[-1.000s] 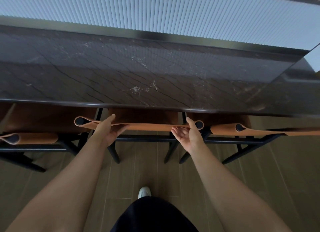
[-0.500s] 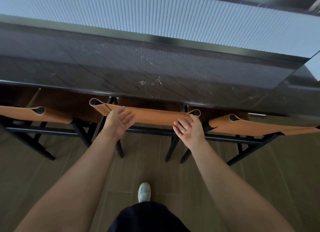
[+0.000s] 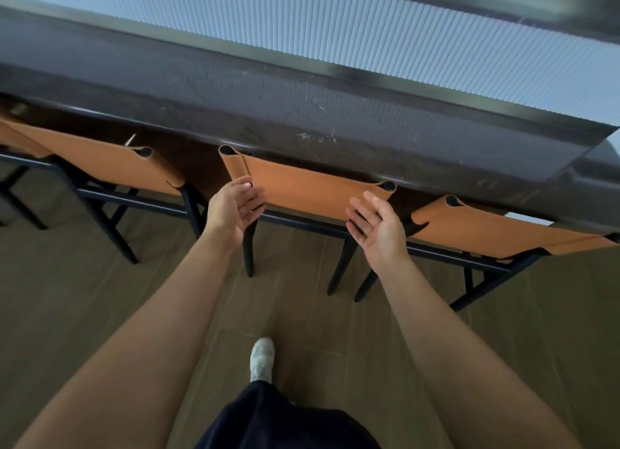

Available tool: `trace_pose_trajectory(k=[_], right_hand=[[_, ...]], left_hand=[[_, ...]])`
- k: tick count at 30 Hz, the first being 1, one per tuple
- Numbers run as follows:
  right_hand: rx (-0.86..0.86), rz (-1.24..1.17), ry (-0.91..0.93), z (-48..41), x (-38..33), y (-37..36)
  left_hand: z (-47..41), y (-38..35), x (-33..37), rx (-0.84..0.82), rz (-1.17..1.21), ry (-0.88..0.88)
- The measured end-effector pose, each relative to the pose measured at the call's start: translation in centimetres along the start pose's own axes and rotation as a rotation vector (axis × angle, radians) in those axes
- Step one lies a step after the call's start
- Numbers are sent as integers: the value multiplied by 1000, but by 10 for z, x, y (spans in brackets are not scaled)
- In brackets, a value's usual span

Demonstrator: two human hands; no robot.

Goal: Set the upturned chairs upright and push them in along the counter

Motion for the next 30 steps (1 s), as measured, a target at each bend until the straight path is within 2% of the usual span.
trace_pose_trajectory(k=[5,11,18,30], right_hand=[[-69,103,31,23,13,-33],[-134,176,33,35,38,-88],[-182,161,-11,51,86,-178],[-203,166,-95,69,174,-338]], left_hand=[[17,49,21,90,-81,-100],[21,108,50,200,-17,-145],[12,187,98,220,-47,-154],[-27,313,189,213,-288,-205]])
Point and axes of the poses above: each hand's wrist, its own z-axis away from the middle knuckle, its own y-axis out of the back of the hand, x = y × z, the point moved 3 cm from there along -z, towards the middle knuckle, and after that the axes turned 4 degrees about y, right-handed, at the moved point
